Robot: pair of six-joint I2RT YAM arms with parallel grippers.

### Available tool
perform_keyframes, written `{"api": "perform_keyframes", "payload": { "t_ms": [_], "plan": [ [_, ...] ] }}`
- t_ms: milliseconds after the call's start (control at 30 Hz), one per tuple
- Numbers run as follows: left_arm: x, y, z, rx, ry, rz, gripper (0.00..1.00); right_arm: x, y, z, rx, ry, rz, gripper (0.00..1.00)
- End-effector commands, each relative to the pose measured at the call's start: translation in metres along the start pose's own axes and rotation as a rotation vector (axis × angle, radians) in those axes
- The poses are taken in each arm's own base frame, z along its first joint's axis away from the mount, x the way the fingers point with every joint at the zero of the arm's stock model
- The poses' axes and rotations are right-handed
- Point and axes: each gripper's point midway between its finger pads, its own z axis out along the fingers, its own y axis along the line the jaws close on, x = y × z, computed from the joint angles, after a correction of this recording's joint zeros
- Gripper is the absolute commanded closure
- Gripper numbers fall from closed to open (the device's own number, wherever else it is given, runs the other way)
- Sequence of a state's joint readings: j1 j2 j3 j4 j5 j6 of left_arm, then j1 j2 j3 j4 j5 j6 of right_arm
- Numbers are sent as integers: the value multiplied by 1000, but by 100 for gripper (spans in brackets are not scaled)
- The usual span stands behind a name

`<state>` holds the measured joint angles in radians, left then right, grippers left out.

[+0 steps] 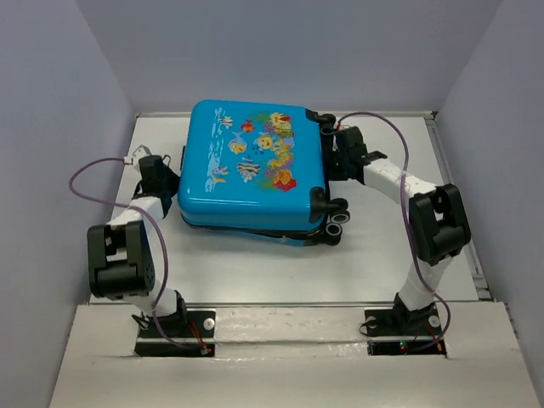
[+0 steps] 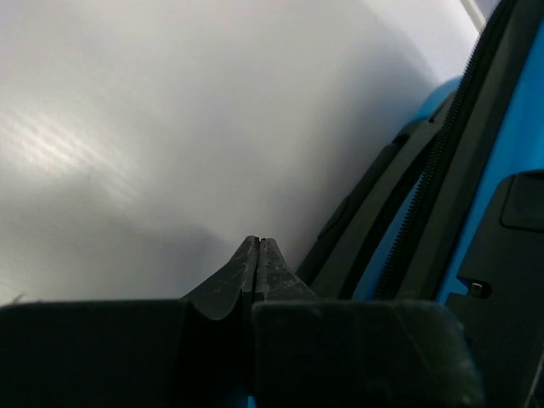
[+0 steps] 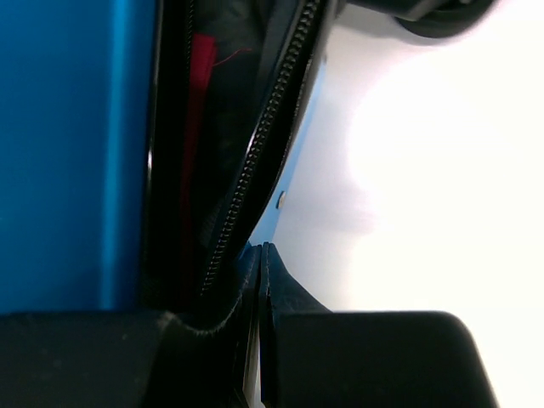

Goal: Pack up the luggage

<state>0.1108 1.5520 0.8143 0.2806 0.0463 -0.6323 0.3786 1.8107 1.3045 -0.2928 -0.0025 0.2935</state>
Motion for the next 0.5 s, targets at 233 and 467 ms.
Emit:
{"api": "perform_keyframes", "payload": {
  "t_ms": [233, 467],
  "plan": [
    [103, -83, -130, 347, 102, 115, 94, -126, 155, -4, -610, -196, -205, 89],
    [124, -98, -162, 412, 82, 138, 94, -181, 177, -22, -716, -274, -142, 62]
  ]
}}
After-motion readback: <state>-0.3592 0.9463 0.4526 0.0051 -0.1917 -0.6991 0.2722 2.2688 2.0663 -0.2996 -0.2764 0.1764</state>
